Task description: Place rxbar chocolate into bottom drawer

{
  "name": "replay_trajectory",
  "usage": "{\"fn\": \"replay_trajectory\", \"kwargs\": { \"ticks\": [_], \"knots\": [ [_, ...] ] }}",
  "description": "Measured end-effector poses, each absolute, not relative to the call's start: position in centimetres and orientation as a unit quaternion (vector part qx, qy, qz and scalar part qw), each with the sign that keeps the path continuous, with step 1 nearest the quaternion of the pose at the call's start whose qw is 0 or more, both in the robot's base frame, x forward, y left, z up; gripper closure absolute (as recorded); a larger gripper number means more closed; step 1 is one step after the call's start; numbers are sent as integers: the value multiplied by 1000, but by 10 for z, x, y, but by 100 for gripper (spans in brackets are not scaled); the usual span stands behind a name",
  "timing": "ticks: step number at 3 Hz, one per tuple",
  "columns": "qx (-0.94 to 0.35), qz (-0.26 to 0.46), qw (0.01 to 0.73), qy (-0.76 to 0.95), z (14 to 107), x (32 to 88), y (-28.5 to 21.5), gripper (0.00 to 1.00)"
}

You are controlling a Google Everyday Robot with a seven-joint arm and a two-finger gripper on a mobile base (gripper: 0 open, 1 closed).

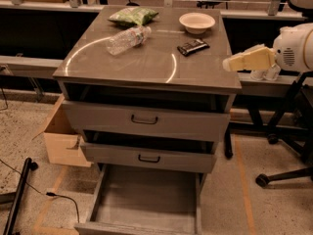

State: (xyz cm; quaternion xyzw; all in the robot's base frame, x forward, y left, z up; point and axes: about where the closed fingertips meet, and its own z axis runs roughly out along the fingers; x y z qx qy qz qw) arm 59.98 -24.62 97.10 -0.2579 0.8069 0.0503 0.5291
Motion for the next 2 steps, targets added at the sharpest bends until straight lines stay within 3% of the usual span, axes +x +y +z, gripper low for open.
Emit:
{"fn": "replay_trajectory", "kwargs": {
  "ticks": [2],
  "knots": [
    [-277,68,590,755,975,686,-220,0]
  ]
}}
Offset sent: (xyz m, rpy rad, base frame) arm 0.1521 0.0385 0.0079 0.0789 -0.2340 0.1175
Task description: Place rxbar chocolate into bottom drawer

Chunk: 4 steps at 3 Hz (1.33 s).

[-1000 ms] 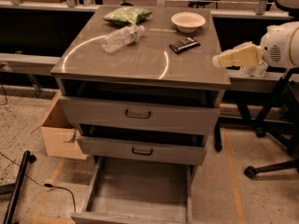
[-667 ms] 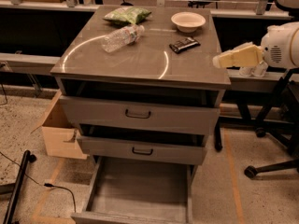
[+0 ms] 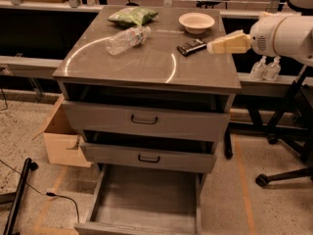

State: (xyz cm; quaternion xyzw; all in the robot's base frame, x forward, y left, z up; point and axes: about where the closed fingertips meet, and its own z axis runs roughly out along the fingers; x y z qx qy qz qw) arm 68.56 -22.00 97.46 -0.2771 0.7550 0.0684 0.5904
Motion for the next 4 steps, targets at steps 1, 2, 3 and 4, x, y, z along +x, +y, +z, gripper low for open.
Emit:
{"fn": "replay_trajectory", "kwargs": {
  "ticks": [1,2,3,4],
  "knots": [
    [-276,75,603,745,964,726,-214,0],
    [-276,71,600,747,942,761,-214,0],
    [-275,74,592,754,923,787,-210,0],
    [-281,70,578,763,900,805,-207,0]
  ]
}}
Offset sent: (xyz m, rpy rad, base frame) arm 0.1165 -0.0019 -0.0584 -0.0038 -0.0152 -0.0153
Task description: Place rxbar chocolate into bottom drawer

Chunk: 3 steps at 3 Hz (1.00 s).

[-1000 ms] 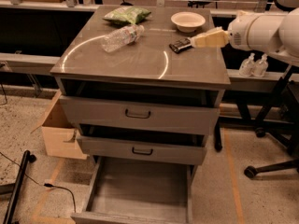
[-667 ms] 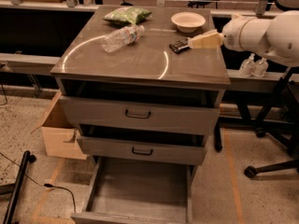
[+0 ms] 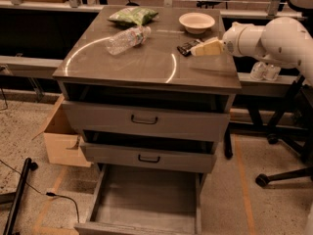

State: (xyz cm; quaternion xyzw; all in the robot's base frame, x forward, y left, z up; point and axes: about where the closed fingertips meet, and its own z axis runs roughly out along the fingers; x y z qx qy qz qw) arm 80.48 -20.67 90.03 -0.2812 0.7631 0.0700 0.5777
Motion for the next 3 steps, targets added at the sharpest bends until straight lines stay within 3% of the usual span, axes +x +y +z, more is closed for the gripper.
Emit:
{"fn": "replay_trajectory", "kwargs": {
  "ticks": [3],
  "knots": [
    [-287,77,551,780,859,835,-179,0]
  ]
}}
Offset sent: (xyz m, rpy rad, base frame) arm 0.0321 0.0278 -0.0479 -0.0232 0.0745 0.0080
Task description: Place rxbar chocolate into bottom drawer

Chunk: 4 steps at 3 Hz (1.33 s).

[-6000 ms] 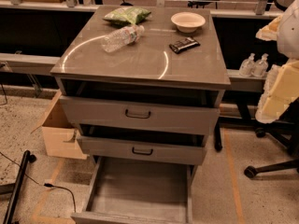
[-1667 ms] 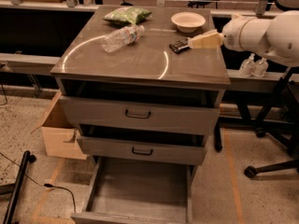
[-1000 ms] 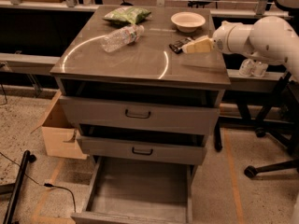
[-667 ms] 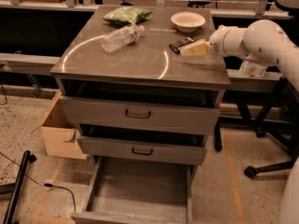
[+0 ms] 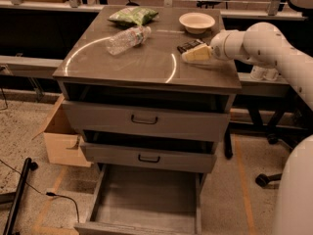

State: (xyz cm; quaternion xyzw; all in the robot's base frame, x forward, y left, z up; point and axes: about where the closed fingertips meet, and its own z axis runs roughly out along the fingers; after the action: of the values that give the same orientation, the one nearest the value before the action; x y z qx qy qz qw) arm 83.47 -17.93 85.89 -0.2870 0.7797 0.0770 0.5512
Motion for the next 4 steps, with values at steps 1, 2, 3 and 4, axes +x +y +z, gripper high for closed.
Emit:
{"fn": "replay_trajectory", "kwargs": {
  "ticks": [1,2,3,4],
  "knots": [
    [-281,85,547,784,855,842,-169,0],
    [-262,94,547,790,852,849,-166,1],
    [-247,112,543,795,848,852,-160,20],
    [-242,124,539,798,844,851,-157,44]
  ]
}}
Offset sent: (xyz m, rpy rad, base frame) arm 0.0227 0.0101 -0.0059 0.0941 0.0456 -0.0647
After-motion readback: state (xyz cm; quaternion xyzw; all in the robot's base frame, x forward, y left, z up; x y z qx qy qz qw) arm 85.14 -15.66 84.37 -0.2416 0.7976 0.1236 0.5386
